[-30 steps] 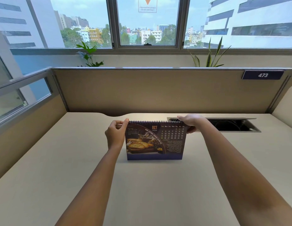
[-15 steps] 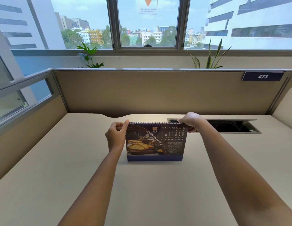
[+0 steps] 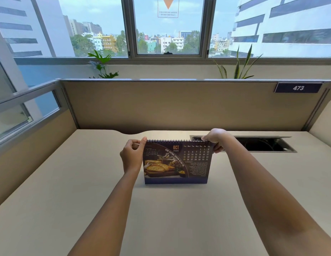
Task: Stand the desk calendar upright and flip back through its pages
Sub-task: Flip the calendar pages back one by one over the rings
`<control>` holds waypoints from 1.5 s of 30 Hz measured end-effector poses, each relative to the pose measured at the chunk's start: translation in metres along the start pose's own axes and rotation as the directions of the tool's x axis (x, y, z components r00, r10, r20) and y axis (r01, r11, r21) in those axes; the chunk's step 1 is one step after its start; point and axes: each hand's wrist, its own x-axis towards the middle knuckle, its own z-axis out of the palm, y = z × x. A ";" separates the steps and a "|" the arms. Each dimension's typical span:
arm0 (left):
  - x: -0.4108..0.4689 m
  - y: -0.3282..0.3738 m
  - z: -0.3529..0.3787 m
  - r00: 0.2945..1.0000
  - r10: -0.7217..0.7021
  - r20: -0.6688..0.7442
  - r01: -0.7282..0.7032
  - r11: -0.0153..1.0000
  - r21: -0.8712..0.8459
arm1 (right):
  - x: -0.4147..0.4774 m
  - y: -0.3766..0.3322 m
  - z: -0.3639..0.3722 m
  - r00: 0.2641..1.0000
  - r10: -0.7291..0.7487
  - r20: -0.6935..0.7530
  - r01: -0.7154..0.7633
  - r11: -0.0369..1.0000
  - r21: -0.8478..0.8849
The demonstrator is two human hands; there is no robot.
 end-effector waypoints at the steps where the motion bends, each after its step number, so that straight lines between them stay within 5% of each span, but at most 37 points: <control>1: 0.000 0.000 0.000 1.000 0.001 -0.001 -0.001 1.000 0.001 | 0.000 0.000 0.000 1.000 0.003 0.005 -0.003 1.000 -0.002; 9: 0.000 -0.001 0.000 1.000 0.001 -0.004 -0.001 1.000 0.006 | 0.009 0.000 0.000 0.999 -0.006 -0.049 0.008 0.999 0.045; 16: -0.001 -0.002 0.001 1.000 -0.001 -0.004 0.001 1.000 0.001 | 0.026 0.014 0.008 0.998 0.065 -0.023 -0.043 0.843 0.537; 24: 0.000 -0.001 -0.001 1.000 0.000 -0.006 0.000 1.000 0.003 | 0.027 0.014 0.009 0.965 0.094 -0.245 0.044 0.861 0.507; 28: -0.001 0.000 -0.001 1.000 0.007 0.001 -0.007 1.000 -0.009 | 0.011 0.008 0.016 0.916 -0.023 -0.400 0.208 0.881 0.424; 33: -0.001 0.001 -0.005 0.998 -0.050 0.025 0.051 0.997 -0.054 | -0.002 0.021 0.014 0.925 -0.281 -0.253 0.376 0.598 0.708; 37: 0.000 0.005 -0.007 0.990 -0.137 0.046 0.141 0.983 -0.116 | -0.013 0.042 0.007 0.800 -0.567 -0.199 0.482 0.407 0.776; 40: 0.000 0.007 -0.012 0.983 -0.165 0.075 0.175 0.971 -0.164 | -0.024 0.056 0.004 0.718 -0.672 -0.180 0.559 0.404 0.724; 45: 0.002 0.005 -0.018 0.978 -0.163 0.130 0.185 0.967 -0.176 | -0.034 0.078 0.012 0.708 -0.675 -0.209 0.705 0.656 0.268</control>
